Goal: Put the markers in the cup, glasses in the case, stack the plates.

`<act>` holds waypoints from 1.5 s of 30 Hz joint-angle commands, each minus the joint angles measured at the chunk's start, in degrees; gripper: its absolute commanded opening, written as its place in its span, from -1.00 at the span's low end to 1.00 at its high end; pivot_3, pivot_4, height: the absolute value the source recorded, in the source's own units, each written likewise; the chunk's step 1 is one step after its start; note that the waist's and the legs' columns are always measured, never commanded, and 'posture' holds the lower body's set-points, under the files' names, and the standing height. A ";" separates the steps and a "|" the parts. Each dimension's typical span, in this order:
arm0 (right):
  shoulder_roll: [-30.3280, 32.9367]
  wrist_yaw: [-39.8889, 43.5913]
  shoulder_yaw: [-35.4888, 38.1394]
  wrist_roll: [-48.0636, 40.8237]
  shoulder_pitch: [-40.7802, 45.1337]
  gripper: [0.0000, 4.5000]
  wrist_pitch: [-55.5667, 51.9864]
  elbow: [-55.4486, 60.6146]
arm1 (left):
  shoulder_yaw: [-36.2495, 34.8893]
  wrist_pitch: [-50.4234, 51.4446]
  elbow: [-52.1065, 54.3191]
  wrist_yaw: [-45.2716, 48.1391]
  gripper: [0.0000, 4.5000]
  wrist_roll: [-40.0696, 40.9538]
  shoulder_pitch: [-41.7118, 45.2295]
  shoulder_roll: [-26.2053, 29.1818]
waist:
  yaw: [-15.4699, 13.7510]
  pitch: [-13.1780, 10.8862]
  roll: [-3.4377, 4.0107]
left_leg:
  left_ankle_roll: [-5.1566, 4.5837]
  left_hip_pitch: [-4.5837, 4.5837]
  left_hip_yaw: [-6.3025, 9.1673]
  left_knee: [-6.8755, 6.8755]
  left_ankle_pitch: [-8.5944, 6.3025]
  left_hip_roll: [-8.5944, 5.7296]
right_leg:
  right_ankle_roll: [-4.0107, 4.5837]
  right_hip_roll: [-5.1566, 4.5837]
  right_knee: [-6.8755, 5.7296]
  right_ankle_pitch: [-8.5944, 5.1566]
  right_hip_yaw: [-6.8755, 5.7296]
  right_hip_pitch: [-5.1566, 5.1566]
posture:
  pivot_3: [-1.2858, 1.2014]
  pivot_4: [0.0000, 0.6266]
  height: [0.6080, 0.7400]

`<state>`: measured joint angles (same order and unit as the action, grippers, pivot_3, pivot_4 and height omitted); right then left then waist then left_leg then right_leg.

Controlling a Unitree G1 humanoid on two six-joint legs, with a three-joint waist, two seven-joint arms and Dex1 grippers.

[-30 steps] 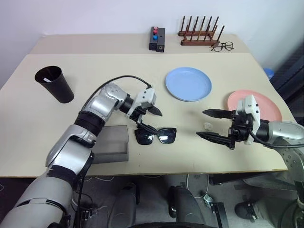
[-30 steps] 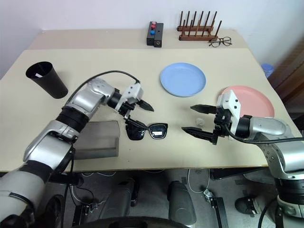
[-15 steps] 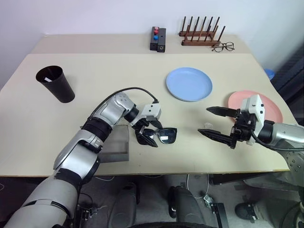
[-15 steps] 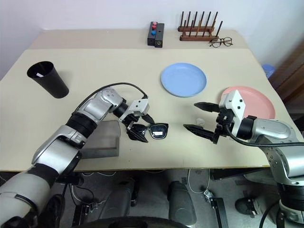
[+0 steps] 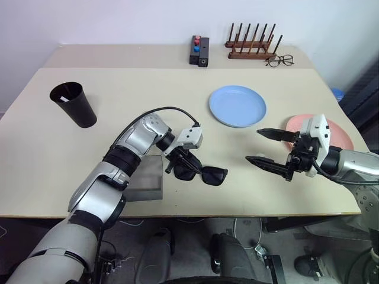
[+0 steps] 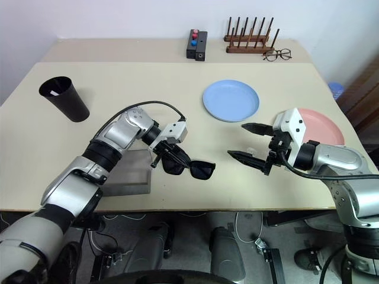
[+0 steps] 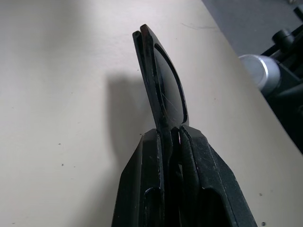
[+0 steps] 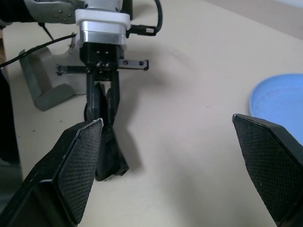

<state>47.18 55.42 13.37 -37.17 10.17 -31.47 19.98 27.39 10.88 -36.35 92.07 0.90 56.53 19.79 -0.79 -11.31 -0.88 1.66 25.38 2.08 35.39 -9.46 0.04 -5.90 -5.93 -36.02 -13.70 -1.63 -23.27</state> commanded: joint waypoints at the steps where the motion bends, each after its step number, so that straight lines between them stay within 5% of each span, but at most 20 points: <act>1: -0.31 0.14 0.08 0.15 1.41 1.00 1.36 0.01 | -1.58 2.69 2.47 0.30 -1.00 2.16 2.97 2.07 | 0.05 -0.01 -0.01 | 0.00 0.01 0.00 0.00 0.00 0.00 | 0.00 0.00 -0.01 0.00 0.00 -0.02 | 0.03 -0.52 1.00; 9: -0.74 0.43 -0.69 0.49 2.30 1.00 1.97 -0.80 | -0.43 13.52 7.10 0.43 -1.00 13.57 9.13 10.13 | 0.16 -0.04 -0.01 | -0.01 0.10 -0.01 -0.03 0.00 0.01 | -0.03 0.01 -0.04 -0.01 0.00 -0.14 | 0.03 -0.52 1.00; 16: -1.28 0.61 -1.42 0.78 3.01 1.00 2.20 -1.21 | 10.58 23.10 19.43 0.43 -1.00 34.53 11.92 34.60 | 1.64 -0.10 0.06 | -0.02 0.07 -0.02 -0.25 0.00 0.07 | -0.04 0.04 -0.05 -0.04 0.04 -0.23 | 0.03 -0.52 1.00; 26: -1.62 1.48 -3.25 0.81 5.31 1.00 2.53 -2.64 | 22.63 18.20 28.13 0.43 -1.00 44.16 8.79 58.23 | 1.37 -0.12 0.06 | 0.01 0.11 -0.10 -0.23 -0.02 0.28 | -0.02 0.02 0.02 -0.06 0.05 -0.26 | 0.03 -0.52 1.00; 32: -1.87 2.09 -4.30 1.17 6.85 1.00 2.91 -3.81 | 22.12 8.45 26.59 0.43 -1.00 41.58 1.72 59.68 | 1.31 -0.12 0.05 | 0.01 0.12 -0.35 -0.21 -0.02 0.35 | -0.01 0.03 0.00 -0.05 0.04 -0.30 | 0.03 -0.52 1.00; 36: -1.73 2.45 -4.62 1.21 7.72 1.00 2.80 -4.25 | 18.65 1.32 18.27 0.43 -1.00 35.02 -4.28 54.00 | 1.13 -0.10 0.09 | 0.00 0.14 -0.46 -0.21 -0.01 0.40 | 0.00 0.05 0.01 -0.04 0.04 -0.32 | 0.03 -0.52 1.00; 45: -1.29 2.66 -4.12 1.41 7.56 1.00 2.70 -4.29 | 11.73 0.97 13.31 0.43 -1.00 35.73 -9.66 46.61 | 1.25 -0.12 0.05 | 0.00 0.22 -0.46 -0.17 -0.01 0.44 | 0.01 0.07 -0.02 -0.03 0.03 -0.39 | 0.03 -0.52 1.00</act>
<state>45.48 57.85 7.68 -35.52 17.15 -29.54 14.89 41.67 11.01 -23.59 92.28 35.57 47.39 66.73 0.47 -11.43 -0.83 1.66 25.60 1.62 35.21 -9.48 0.48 -5.89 -5.86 -36.05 -13.72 -1.60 -23.66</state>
